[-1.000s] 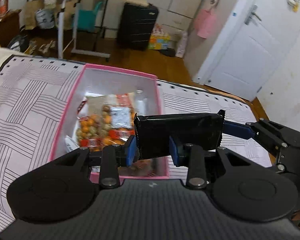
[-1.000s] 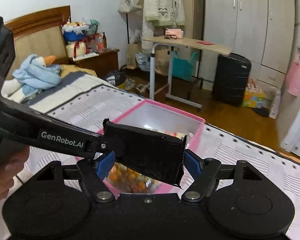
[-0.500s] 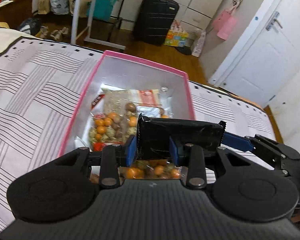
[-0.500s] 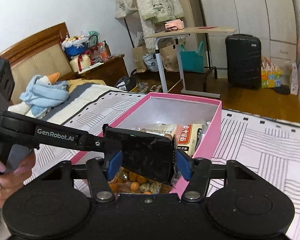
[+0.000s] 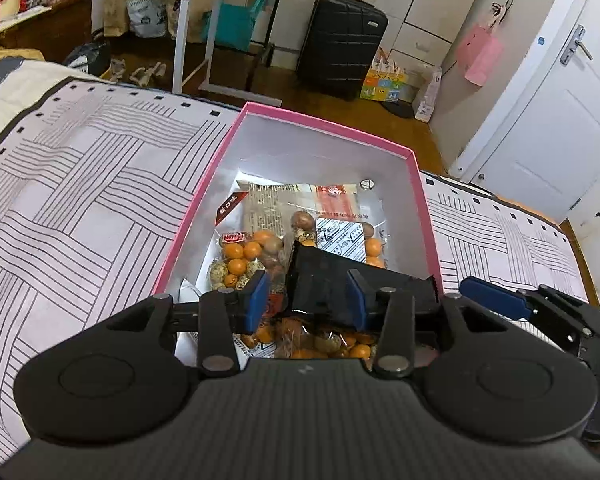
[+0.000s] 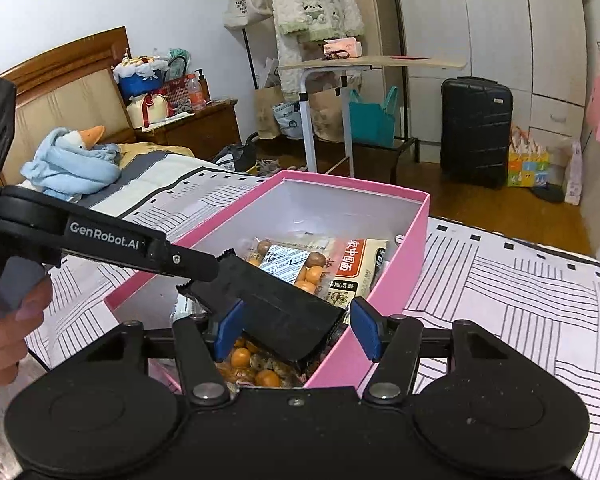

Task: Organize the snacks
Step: 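Lower the black pouch into the box and open the left tool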

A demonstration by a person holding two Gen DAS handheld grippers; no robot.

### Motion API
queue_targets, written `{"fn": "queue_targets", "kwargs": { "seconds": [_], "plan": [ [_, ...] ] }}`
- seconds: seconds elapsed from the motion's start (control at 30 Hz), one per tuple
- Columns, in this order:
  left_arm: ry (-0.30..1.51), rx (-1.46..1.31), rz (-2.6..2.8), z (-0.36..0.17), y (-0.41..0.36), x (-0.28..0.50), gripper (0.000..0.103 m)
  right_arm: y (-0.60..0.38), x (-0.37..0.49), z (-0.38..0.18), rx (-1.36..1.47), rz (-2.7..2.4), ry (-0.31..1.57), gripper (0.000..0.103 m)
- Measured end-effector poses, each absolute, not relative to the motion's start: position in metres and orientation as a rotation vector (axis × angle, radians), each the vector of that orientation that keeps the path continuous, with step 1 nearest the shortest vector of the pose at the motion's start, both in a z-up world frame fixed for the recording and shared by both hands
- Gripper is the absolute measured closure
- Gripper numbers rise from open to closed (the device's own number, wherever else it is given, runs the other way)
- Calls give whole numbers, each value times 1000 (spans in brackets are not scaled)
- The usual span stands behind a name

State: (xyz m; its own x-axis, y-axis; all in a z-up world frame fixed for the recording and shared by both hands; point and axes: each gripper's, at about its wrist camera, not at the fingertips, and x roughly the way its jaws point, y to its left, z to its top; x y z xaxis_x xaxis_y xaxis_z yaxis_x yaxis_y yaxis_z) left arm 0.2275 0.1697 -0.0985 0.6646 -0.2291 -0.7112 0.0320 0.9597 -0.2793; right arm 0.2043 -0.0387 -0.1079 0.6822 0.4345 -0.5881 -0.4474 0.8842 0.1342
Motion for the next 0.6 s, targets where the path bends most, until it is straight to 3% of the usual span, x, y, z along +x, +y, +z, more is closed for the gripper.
{"fn": "queue_targets", "kwargs": {
  "seconds": [0.6],
  "plan": [
    [762, -190, -255, -50, 142, 166, 60, -100, 123, -68, 44, 254, 606, 35]
  ]
}}
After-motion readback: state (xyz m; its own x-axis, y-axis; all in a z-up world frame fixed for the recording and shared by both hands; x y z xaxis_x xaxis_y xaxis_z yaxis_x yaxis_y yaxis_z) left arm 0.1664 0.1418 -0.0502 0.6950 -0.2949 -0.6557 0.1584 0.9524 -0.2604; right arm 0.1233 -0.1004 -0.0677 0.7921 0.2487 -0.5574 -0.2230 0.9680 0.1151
